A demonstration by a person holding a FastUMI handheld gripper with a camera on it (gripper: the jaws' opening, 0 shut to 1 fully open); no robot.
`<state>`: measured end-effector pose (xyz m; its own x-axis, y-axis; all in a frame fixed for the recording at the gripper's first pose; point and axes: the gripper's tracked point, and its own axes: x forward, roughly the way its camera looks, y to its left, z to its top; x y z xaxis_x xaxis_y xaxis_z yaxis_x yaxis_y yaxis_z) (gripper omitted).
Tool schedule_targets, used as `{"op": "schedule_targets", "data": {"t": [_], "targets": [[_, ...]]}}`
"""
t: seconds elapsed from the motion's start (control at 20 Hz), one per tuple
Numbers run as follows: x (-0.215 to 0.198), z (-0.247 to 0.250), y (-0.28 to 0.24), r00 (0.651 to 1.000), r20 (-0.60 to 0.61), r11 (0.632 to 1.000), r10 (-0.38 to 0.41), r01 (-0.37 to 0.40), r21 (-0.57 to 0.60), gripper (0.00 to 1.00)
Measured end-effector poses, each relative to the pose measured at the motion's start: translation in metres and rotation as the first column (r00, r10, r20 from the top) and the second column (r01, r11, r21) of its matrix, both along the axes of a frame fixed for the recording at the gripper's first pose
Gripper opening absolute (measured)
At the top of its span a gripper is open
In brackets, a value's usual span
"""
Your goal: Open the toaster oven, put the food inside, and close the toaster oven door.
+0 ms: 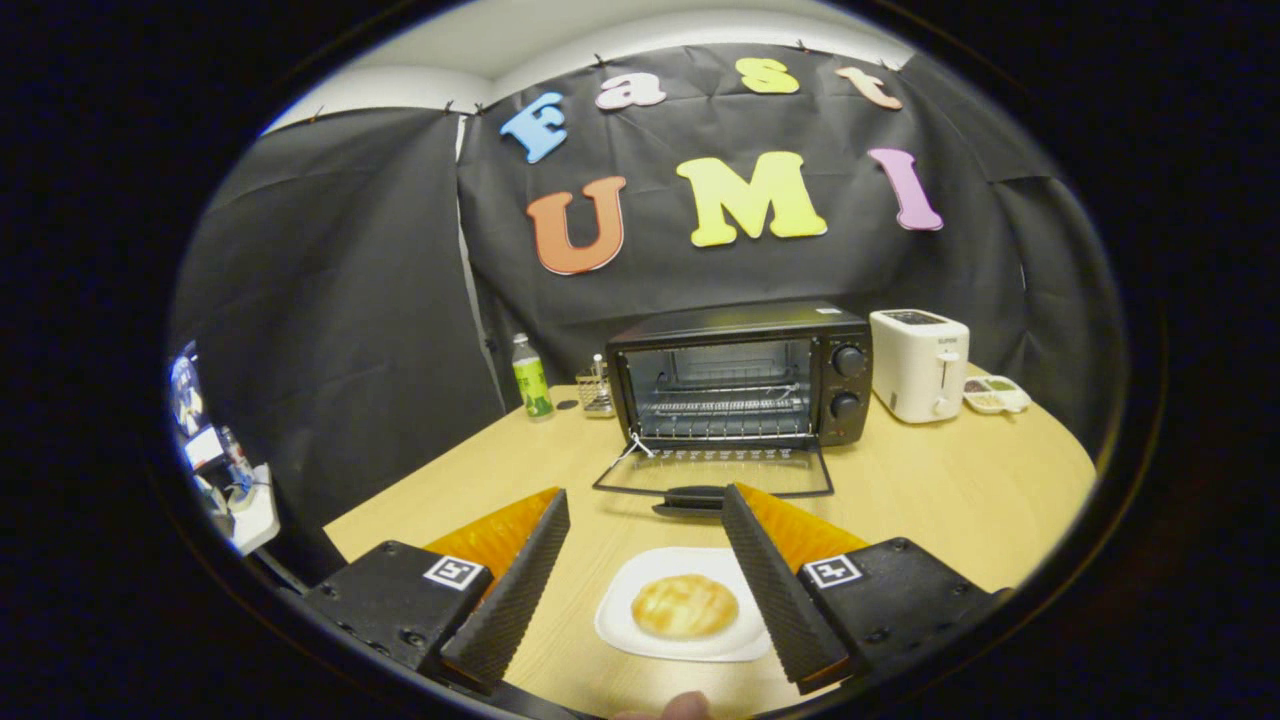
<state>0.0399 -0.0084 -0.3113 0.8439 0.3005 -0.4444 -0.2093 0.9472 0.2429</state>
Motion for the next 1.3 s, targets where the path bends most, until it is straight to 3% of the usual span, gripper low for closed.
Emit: {"op": "schedule_targets", "data": {"t": [0.35, 0.5, 1.3], "targets": [[-0.025, -0.049, -0.019, 1.000, -0.010, 0.992, 0.019, -0.021, -0.126, 1.00], [-0.034, -0.077, -0.005, 0.993, -0.090, 0.989, 0.073, -0.084, -0.126, 1.00], [-0.041, -0.130, -0.010, 0.965, -0.258, 0.971, 0.044, -0.102, -0.217, 1.00]]}}
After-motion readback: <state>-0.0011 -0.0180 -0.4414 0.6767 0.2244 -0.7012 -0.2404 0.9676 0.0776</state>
